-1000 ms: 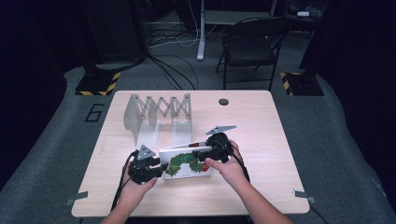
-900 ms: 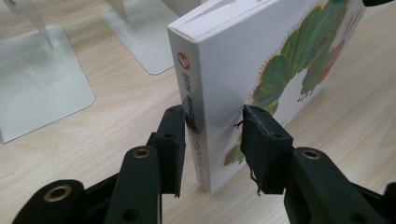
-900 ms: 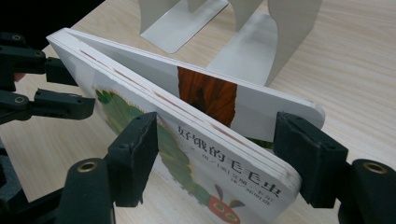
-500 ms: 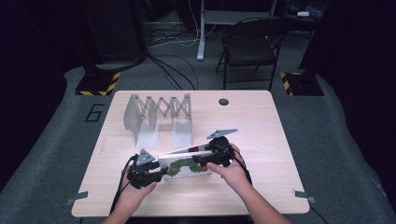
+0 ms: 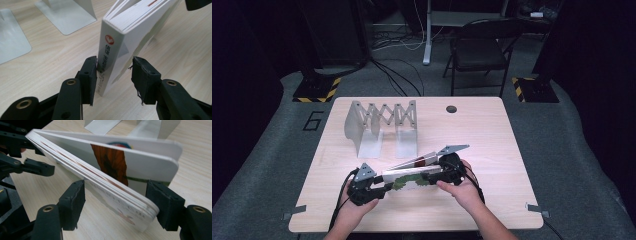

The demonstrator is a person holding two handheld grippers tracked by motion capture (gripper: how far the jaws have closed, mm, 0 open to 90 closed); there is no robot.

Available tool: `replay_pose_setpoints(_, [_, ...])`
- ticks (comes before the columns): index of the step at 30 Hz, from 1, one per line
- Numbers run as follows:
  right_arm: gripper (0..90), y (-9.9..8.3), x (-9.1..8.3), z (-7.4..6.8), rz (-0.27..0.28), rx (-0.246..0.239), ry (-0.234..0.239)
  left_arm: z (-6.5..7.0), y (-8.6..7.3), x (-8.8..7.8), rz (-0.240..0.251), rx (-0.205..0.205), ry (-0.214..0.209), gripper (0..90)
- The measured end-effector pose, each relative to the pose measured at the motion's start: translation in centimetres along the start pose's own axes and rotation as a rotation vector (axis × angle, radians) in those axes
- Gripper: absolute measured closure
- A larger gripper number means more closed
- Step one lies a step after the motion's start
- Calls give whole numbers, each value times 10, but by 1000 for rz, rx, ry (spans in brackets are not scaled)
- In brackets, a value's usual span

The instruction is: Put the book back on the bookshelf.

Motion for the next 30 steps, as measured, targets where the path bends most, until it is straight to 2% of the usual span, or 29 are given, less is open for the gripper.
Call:
replay_pose_setpoints(2, [322, -4, 1, 5, -15, -5, -21, -3, -2, 0, -9, -11, -33, 556])
replay_pose_setpoints(3, [322, -6, 2, 6, -22, 11, -18, -4, -2, 0, -11, -13, -40, 556])
replay_pose_setpoints(4, [322, -7, 3, 10, -18, -8, -18, -4, -2, 0, -11, -30, -47, 553])
replay_pose_setpoints(5, [322, -9, 4, 11, -27, 1, -19, -6, -2, 1, -7, -21, -53, 547])
replay_pose_setpoints(8, [321, -13, 7, 12, -35, 15, -20, -4, 0, 3, 6, -28, -69, 507])
replay_pose_setpoints(9, [320, -14, 8, 14, -33, 4, -22, -4, 2, 4, 20, 0, -76, 480])
replay_pose_setpoints(10, [319, -15, 9, 13, -38, 15, -23, -2, 3, 5, 36, 10, -82, 448])
replay_pose_setpoints(11, [319, -17, 10, 14, -40, 1, -22, -3, 4, 6, 51, 29, -74, 422])
replay_pose_setpoints(14, [319, -21, 13, 17, -46, -1, -32, -3, 6, 10, 53, 25, -95, 383])
replay_pose_setpoints(16, [318, -24, 13, 19, -51, 1, -37, -2, 7, 14, 52, 14, -96, 378])
replay_pose_setpoints(17, [318, -26, 13, 19, -60, 20, -41, -2, 8, 14, 46, 15, -103, 376])
replay_pose_setpoints(22, [316, -29, 9, 22, -49, 16, -53, 1, 13, 15, 50, 20, -114, 376])
replay_pose_setpoints(24, [317, -33, 6, 24, -43, 31, -62, 5, 19, 16, 52, 36, -124, 376])
replay_pose_setpoints(26, [317, -34, 3, 26, -35, 25, -68, 7, 22, 16, 52, 47, -130, 377])
replay_pose_setpoints(29, [320, -36, -2, 29, -24, 35, -83, 13, 25, 17, 58, 62, -123, 379])
replay_pose_setpoints(30, [324, -37, -3, 29, -17, 46, -86, 13, 26, 16, 47, 82, -123, 378])
Point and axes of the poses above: each handheld gripper's, and its own axes: x roughly forward along the jaws, y roughly out of its top, z roughly to its right, the point moved 5 cm from there along x, roughly forward along the jaws, and after that the axes turned 14 degrees about y, right-handed, at the moved point
